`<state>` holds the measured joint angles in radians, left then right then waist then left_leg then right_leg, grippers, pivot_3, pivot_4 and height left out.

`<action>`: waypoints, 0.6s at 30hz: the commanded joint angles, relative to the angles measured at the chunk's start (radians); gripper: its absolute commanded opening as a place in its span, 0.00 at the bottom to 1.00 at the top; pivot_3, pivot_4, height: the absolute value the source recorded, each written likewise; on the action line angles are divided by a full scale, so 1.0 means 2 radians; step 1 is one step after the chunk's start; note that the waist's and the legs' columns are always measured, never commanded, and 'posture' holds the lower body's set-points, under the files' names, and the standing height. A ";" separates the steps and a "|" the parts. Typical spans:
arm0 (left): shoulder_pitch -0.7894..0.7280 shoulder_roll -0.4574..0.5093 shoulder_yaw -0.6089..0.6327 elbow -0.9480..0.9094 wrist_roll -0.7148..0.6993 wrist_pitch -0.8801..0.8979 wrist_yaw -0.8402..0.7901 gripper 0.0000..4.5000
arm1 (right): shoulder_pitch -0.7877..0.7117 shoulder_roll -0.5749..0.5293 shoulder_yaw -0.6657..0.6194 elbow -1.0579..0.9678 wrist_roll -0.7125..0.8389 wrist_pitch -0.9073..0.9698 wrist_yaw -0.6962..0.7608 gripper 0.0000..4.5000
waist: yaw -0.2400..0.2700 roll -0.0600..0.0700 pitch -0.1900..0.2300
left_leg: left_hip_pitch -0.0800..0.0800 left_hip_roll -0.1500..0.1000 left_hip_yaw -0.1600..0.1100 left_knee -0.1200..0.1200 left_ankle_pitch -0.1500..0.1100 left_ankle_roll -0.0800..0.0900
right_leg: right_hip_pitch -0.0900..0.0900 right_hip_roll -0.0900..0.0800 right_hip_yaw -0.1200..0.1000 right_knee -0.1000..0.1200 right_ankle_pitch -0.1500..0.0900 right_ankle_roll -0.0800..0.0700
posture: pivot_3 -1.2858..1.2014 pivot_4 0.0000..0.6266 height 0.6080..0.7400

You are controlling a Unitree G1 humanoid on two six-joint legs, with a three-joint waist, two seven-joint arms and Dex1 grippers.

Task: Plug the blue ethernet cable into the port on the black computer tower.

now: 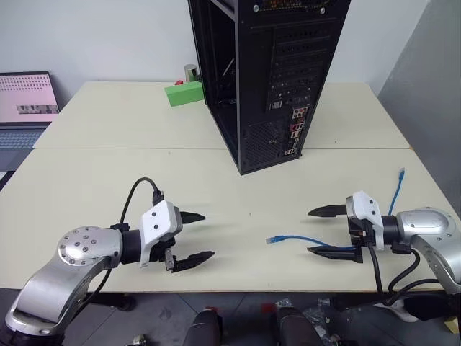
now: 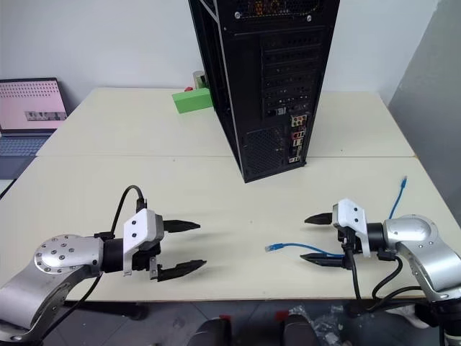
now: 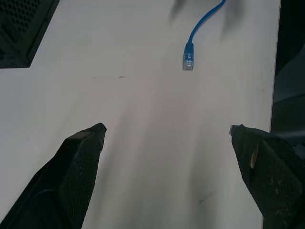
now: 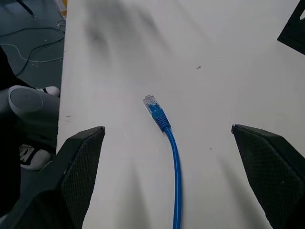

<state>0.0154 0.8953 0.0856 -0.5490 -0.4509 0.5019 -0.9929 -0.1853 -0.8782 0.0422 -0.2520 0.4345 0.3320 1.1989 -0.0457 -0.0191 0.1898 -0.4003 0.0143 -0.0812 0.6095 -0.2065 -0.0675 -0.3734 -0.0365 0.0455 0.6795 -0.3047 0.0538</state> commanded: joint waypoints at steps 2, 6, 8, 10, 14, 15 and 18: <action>-0.003 0.009 0.014 -0.021 -0.016 0.001 -0.008 0.99 | -0.010 -0.003 0.003 -0.006 -0.015 -0.018 0.007 1.00 | 0.000 0.000 0.000 | 0.000 0.000 0.000 0.000 0.000 0.000 | 0.000 0.000 0.000 0.000 0.000 0.000 | 0.52 0.24 1.00; -0.003 0.012 0.012 -0.025 -0.017 0.003 -0.006 0.99 | -0.013 0.003 0.008 -0.003 -0.020 -0.021 0.005 1.00 | 0.000 0.000 0.000 | 0.000 0.000 0.000 0.000 0.000 0.000 | 0.000 0.000 0.000 0.000 0.000 0.000 | 0.52 0.24 1.00; 0.000 0.013 0.009 -0.025 -0.012 0.000 -0.007 0.99 | -0.013 0.005 0.012 -0.003 -0.025 -0.023 0.002 1.00 | 0.001 0.000 0.000 | 0.000 0.000 0.000 0.000 0.000 0.000 | 0.000 0.000 0.000 0.000 0.000 0.000 | 0.52 0.24 1.00; 0.001 0.013 0.006 -0.025 -0.008 -0.001 -0.005 0.99 | -0.013 0.009 0.015 -0.002 -0.032 -0.026 -0.001 1.00 | 0.001 0.000 0.000 | 0.000 0.000 0.000 0.000 0.000 0.000 | 0.000 0.000 0.000 0.000 0.000 0.000 | 0.52 0.24 1.00; 0.001 0.012 -0.002 -0.026 -0.003 -0.003 -0.002 0.99 | -0.012 0.022 0.029 -0.003 -0.047 -0.029 -0.012 1.00 | 0.001 0.000 0.000 | 0.000 0.000 0.000 0.000 0.000 0.000 | 0.000 0.000 0.000 0.000 0.000 0.000 | 0.52 0.24 1.00; 0.001 0.011 -0.004 -0.026 -0.002 -0.003 -0.001 0.99 | -0.011 0.025 0.032 -0.004 -0.051 -0.029 -0.014 1.00 | 0.001 0.000 0.000 | 0.000 0.000 0.000 0.000 0.000 0.000 | 0.000 0.000 0.000 0.000 0.000 0.000 | 0.52 0.24 1.00; -0.004 0.011 -0.014 -0.023 0.007 -0.006 0.001 0.99 | -0.018 0.046 0.055 0.009 -0.075 -0.033 -0.031 1.00 | 0.001 0.000 0.000 | 0.000 0.000 0.000 0.000 0.000 0.000 | 0.000 0.000 0.000 0.000 0.000 0.000 | 0.52 0.24 1.00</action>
<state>0.0169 0.9132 0.0707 -0.5746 -0.4557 0.5109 -0.9933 -0.2011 -0.8106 0.1264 -0.2371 0.3211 0.2877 1.1652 -0.0440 -0.0193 0.1898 -0.4002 0.0144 -0.0813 0.6095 -0.2065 -0.0675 -0.3735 -0.0364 0.0454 0.6796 -0.3046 0.0537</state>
